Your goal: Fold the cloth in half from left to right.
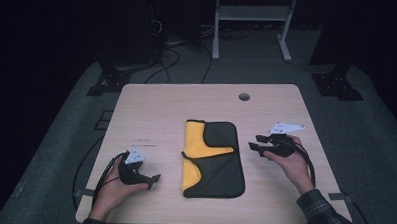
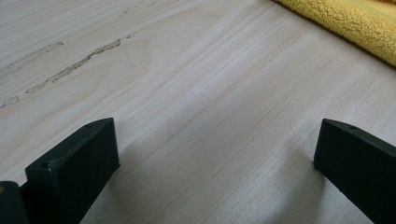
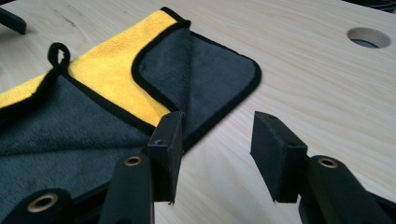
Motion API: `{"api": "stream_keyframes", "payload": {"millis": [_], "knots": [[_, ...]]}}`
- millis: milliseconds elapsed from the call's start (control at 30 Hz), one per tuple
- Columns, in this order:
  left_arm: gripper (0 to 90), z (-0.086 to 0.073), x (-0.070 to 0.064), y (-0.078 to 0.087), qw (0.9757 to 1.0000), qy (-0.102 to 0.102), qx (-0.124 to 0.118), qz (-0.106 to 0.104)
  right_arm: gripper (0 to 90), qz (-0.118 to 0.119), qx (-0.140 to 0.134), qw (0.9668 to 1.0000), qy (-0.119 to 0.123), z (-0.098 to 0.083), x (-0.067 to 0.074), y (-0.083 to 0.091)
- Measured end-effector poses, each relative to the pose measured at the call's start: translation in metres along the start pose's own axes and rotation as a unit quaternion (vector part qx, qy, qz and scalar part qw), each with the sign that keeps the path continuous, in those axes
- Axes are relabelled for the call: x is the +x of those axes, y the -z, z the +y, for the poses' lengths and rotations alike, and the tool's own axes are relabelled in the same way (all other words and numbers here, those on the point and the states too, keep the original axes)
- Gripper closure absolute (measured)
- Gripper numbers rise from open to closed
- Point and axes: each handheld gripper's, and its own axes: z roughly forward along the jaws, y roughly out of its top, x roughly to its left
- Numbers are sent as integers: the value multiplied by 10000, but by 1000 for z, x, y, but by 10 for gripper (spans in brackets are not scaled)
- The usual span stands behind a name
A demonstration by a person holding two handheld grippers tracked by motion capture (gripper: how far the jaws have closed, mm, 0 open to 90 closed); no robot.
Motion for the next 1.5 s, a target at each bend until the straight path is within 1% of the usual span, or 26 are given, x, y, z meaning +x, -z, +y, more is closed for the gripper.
{"api": "stream_keyframes", "payload": {"millis": [100, 167, 200, 333, 433, 500, 700, 733, 800, 833, 933, 1100, 1300, 1400, 1500], "knots": [[0, 0, 0, 0, 10000, 0, 0, 0, 529, 50, 5, 10000, 55, 6, 3, -5], [0, 0, 0, 0, 10000, 0, 0, 0, 533, 93, -52, 9999, 54, 10, 5, -9], [0, 0, 0, 0, 10000, 0, 0, 0, 535, 108, -15, 9999, 95, 12, 6, -11], [0, 0, 0, 0, 10000, 1, 0, 0, 540, 187, -4, 9997, 160, 19, 11, -20], [0, 0, 0, 0, 10000, 0, 0, 1, 549, 264, -53, 9995, 157, 24, 15, -27], [0, 0, 0, 0, 10000, 0, 0, 1, 553, 299, 30, 9993, 223, 27, 18, -33], [0, 0, 0, 0, 10000, 1, -1, 0, 567, 433, 68, 9986, 284, 37, 25, -49], [0, 0, 0, 0, 10000, 1, -1, 0, 570, 455, 36, 9986, 274, 38, 27, -53], [0, 0, 0, 0, 10000, 1, -1, 1, 567, 489, 86, 9984, 270, 39, 30, -59], [0, 0, 0, 0, 10000, 1, -1, 1, 568, 492, 128, 9982, 326, 40, 32, -62], [0, 0, 0, 0, 10000, 2, -1, 1, 573, 560, 182, 9976, 375, 42, 37, -71], [0, 0, 0, 0, 10000, 1, -2, 1, 589, 644, 212, 9967, 438, 47, 46, -85], [0, 0, 0, 0, 10000, 5, -3, 3, 615, 739, 264, 9958, 465, 50, 53, -102], [0, 0, 0, 0, 10000, 9, -3, 6, 619, 780, 312, 9950, 542, 50, 56, -112], [0, 0, 0, 0, 10000, 11, -4, 7, 625, 774, 359, 9949, 544, 52, 59, -120]]}}
